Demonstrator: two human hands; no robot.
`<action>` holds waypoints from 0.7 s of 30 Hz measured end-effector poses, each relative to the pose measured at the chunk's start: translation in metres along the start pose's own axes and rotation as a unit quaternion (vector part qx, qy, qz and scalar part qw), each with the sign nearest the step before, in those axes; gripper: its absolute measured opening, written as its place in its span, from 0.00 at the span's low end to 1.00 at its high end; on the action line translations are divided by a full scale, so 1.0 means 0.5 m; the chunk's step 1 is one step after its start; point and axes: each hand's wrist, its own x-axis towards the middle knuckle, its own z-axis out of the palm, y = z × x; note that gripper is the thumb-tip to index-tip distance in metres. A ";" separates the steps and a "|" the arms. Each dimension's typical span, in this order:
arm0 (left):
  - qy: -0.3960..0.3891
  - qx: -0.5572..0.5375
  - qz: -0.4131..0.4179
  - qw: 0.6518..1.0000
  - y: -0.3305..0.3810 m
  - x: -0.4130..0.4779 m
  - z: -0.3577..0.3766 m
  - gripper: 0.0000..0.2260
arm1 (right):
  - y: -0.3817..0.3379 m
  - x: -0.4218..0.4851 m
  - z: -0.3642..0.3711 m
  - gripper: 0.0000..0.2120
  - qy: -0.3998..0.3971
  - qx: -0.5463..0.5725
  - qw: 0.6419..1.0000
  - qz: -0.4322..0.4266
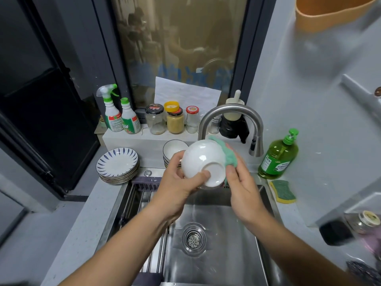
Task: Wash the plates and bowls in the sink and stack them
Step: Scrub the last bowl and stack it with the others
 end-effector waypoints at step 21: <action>0.003 0.019 -0.130 0.991 -0.014 -0.011 0.022 0.30 | -0.008 0.029 -0.008 0.19 0.015 -0.051 0.997 0.056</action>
